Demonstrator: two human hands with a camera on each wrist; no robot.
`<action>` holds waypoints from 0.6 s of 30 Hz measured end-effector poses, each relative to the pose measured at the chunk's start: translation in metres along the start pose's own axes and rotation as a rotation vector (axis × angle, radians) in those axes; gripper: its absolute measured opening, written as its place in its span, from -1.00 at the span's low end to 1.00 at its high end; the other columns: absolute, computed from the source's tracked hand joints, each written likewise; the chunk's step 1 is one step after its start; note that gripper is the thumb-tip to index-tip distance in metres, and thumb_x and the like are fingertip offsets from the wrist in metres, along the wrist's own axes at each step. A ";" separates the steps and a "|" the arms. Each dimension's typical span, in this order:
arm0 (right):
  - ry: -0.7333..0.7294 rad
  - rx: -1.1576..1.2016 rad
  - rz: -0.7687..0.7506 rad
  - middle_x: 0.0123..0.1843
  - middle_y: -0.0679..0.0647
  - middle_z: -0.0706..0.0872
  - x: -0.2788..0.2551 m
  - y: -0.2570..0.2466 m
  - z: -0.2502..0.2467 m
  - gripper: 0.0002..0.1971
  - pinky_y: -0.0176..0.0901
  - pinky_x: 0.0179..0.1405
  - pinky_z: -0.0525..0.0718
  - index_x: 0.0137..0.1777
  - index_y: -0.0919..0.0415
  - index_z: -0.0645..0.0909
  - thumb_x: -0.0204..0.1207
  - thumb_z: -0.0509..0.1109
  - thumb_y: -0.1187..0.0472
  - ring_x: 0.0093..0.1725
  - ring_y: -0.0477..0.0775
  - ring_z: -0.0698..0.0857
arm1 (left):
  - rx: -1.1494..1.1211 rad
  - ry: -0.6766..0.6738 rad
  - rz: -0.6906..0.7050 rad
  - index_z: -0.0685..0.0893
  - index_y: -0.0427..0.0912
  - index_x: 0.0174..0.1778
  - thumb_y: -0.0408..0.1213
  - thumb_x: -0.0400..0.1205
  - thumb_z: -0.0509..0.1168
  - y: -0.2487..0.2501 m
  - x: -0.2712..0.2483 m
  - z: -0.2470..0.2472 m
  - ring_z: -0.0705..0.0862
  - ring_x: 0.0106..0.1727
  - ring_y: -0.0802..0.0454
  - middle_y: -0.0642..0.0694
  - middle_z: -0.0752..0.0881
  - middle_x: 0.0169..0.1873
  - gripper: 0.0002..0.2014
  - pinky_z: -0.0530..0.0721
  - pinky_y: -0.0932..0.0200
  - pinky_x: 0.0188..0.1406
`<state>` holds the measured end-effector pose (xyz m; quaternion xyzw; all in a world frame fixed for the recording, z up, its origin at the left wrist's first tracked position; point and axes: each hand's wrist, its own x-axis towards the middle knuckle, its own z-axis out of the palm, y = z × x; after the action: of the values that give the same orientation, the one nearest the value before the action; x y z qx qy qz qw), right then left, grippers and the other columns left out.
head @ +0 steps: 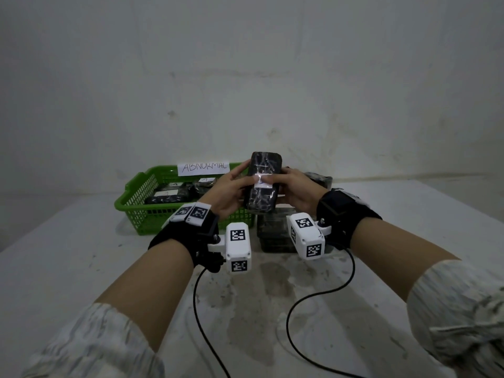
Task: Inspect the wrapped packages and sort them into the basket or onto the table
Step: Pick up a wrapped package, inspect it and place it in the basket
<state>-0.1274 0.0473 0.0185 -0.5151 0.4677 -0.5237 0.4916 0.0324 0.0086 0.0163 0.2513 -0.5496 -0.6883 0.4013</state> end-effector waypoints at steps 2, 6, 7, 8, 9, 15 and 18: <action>0.009 0.026 0.001 -0.05 0.11 0.79 0.001 0.001 -0.001 -0.88 -0.02 -0.07 0.77 0.09 0.21 0.65 0.59 0.37 0.31 -0.13 0.07 0.78 | -0.003 0.008 0.023 0.37 -0.09 0.56 -0.58 0.61 0.23 -0.003 -0.001 0.001 0.68 0.13 -0.15 -0.30 0.61 0.33 -0.40 0.70 -0.08 0.03; -0.048 0.038 0.003 0.12 0.15 0.75 0.002 0.006 -0.002 -0.62 0.07 0.19 0.67 0.33 0.28 0.55 0.52 0.40 0.43 0.05 0.15 0.74 | -0.039 0.067 0.079 0.38 -0.19 0.55 -0.62 0.59 0.23 -0.006 0.003 0.002 0.63 0.23 -0.21 -0.39 0.58 0.36 -0.41 0.66 -0.07 0.15; -0.050 0.047 0.005 0.13 0.16 0.74 0.003 0.006 -0.003 -0.59 0.06 0.19 0.67 0.34 0.28 0.54 0.50 0.39 0.48 0.06 0.15 0.74 | -0.051 0.074 0.081 0.39 -0.20 0.54 -0.61 0.59 0.25 -0.007 0.004 0.002 0.63 0.23 -0.21 -0.39 0.58 0.36 -0.42 0.66 -0.08 0.15; -0.044 0.050 0.000 0.14 0.16 0.74 0.003 0.007 -0.004 -0.60 0.04 0.16 0.69 0.31 0.27 0.55 0.49 0.38 0.52 0.06 0.15 0.74 | -0.060 0.070 0.075 0.40 -0.20 0.53 -0.59 0.59 0.26 -0.009 0.004 0.002 0.64 0.23 -0.21 -0.38 0.58 0.36 -0.43 0.67 -0.08 0.14; -0.035 0.051 -0.008 0.12 0.16 0.74 0.004 0.006 -0.005 -0.63 0.02 0.13 0.70 0.25 0.25 0.57 0.48 0.38 0.54 0.05 0.14 0.74 | -0.061 0.056 0.061 0.40 -0.18 0.53 -0.57 0.59 0.27 -0.010 0.004 0.001 0.65 0.21 -0.21 -0.36 0.59 0.36 -0.43 0.68 -0.08 0.11; -0.029 0.105 -0.013 0.12 0.14 0.75 0.003 0.007 -0.005 -0.59 -0.07 -0.02 0.75 0.33 0.27 0.53 0.49 0.38 0.52 0.00 0.09 0.76 | -0.065 -0.036 0.055 0.30 -0.15 0.59 -0.65 0.60 0.17 -0.012 0.001 -0.001 0.63 0.23 -0.16 -0.32 0.54 0.42 -0.37 0.75 0.04 0.02; -0.091 0.085 -0.020 0.13 0.11 0.75 0.002 0.010 -0.006 -0.33 -0.12 -0.10 0.76 0.51 0.17 0.38 0.42 0.41 0.58 0.04 0.05 0.77 | -0.107 0.004 0.092 0.32 -0.21 0.57 -0.66 0.60 0.18 -0.014 0.003 0.002 0.62 0.25 -0.19 -0.35 0.52 0.43 -0.40 0.71 0.03 0.09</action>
<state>-0.1332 0.0449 0.0088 -0.5217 0.4171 -0.5241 0.5284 0.0252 0.0082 0.0036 0.2051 -0.5221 -0.6972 0.4464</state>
